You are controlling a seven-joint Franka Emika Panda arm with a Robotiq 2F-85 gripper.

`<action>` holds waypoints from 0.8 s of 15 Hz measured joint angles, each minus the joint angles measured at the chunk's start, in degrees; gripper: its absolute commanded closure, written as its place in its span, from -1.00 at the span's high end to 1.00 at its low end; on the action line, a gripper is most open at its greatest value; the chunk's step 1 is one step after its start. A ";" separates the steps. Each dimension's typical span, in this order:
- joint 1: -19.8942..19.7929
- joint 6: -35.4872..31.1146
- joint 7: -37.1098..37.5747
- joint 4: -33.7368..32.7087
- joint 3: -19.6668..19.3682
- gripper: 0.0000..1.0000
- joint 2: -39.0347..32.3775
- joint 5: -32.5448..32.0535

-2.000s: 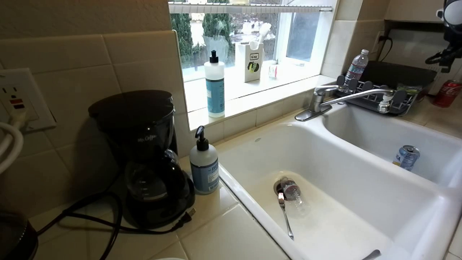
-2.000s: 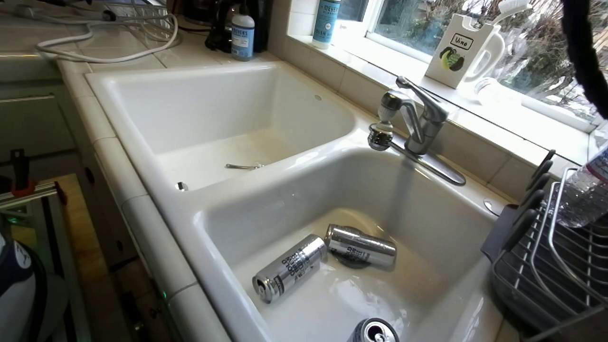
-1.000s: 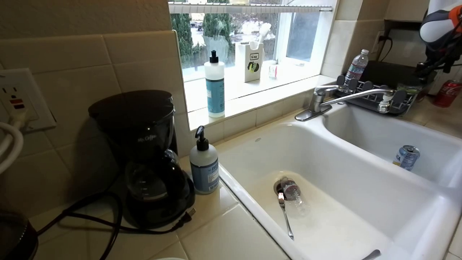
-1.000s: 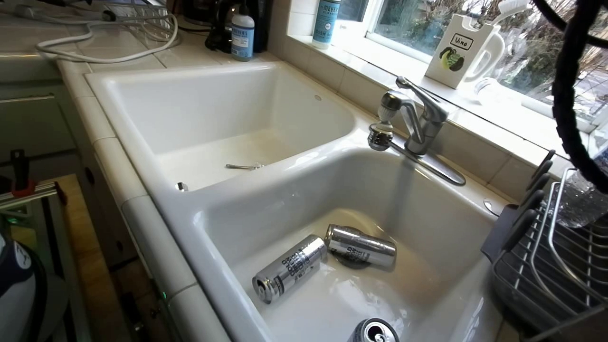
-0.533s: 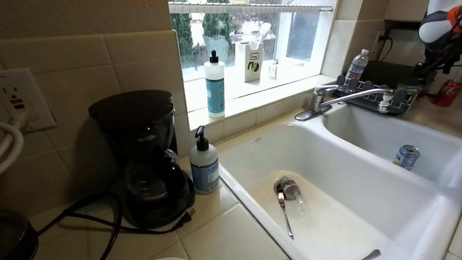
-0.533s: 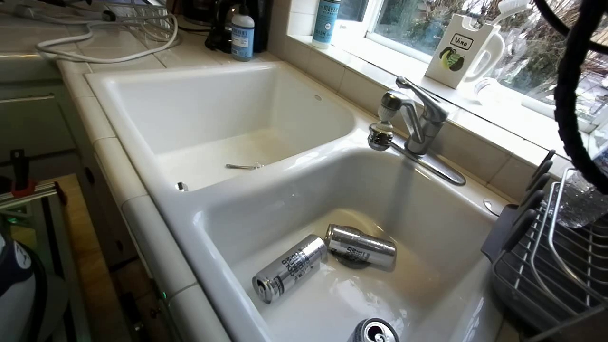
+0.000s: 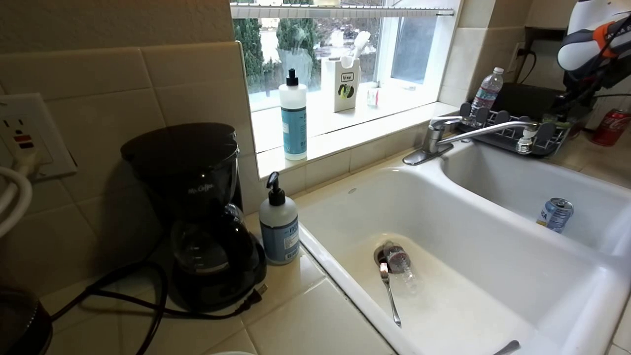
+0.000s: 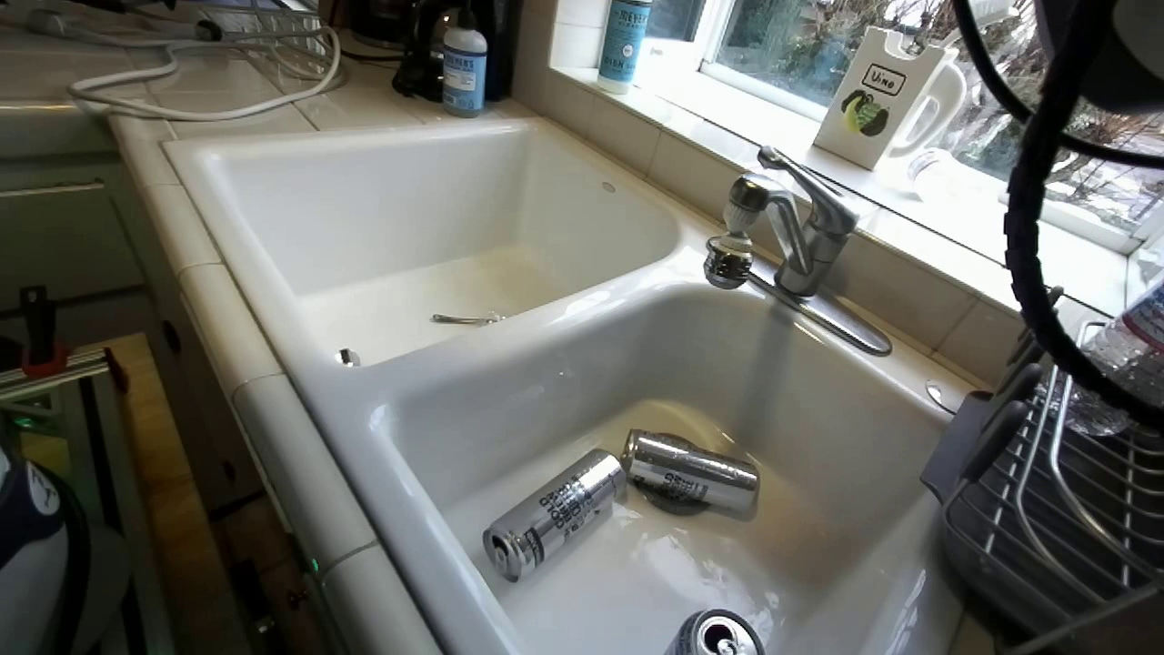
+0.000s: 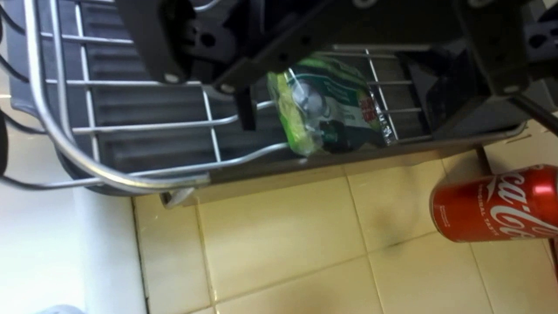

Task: Put the green object from the dishrack on the window.

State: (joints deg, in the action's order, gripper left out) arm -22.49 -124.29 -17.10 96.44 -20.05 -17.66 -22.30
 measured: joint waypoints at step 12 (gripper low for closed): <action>0.00 -2.93 0.23 -0.01 0.57 0.07 -2.05 -0.16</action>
State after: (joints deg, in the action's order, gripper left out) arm -22.49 -127.22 -16.87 96.43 -19.48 -19.71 -22.45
